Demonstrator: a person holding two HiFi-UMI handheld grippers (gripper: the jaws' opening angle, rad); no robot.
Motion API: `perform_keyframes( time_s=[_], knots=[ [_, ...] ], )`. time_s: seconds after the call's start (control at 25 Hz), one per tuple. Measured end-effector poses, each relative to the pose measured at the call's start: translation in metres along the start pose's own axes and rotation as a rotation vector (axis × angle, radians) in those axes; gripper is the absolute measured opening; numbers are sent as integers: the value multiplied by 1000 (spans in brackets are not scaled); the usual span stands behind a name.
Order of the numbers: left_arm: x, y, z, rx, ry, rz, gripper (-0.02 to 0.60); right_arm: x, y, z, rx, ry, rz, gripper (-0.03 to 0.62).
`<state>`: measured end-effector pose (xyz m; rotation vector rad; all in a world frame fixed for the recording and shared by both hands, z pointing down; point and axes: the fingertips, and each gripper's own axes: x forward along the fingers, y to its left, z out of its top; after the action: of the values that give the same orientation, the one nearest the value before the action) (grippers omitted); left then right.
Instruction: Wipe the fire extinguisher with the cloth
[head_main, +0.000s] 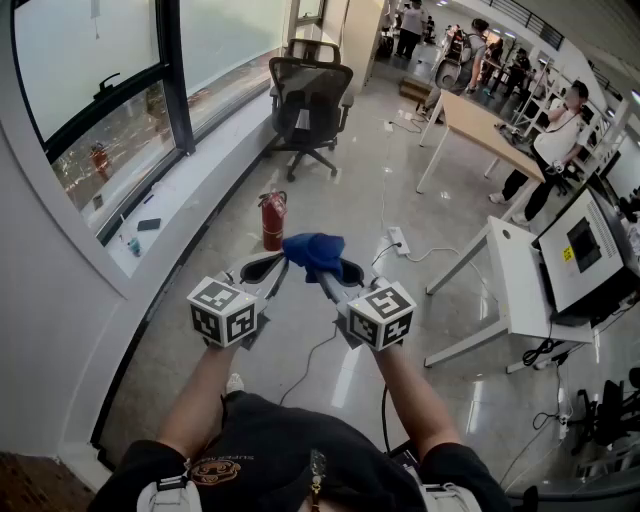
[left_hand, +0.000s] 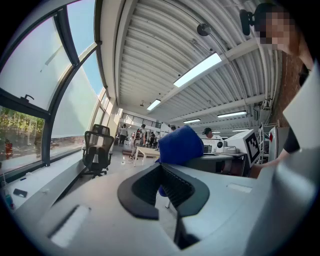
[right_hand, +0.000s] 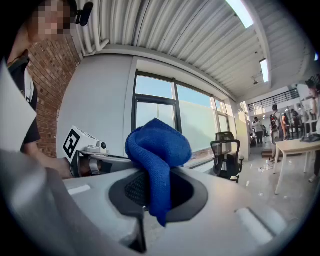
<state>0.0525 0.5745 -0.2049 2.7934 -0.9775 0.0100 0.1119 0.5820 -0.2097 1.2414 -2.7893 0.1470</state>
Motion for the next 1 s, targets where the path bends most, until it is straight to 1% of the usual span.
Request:
perform_keyframes(
  time_s=[0.28,0.44,0.6,0.92,1.0],
  knots=[
    [1,2,-3,-9,9,1,6,3,0,0,19,0,8,52],
    [1,3,-7,-11,28,12,6,3,1,0,14,-1,10,54],
    [2,0,-4,-10,7,-3,6,3,0,0,16,-2,8,54],
    [2,2,-7,-12,1,2,6,2,-1,-4,25,-2,7,54],
    [6,7,-6,-1,1,5,6,4,-4,-1,20,-13,6,54]
  ],
)
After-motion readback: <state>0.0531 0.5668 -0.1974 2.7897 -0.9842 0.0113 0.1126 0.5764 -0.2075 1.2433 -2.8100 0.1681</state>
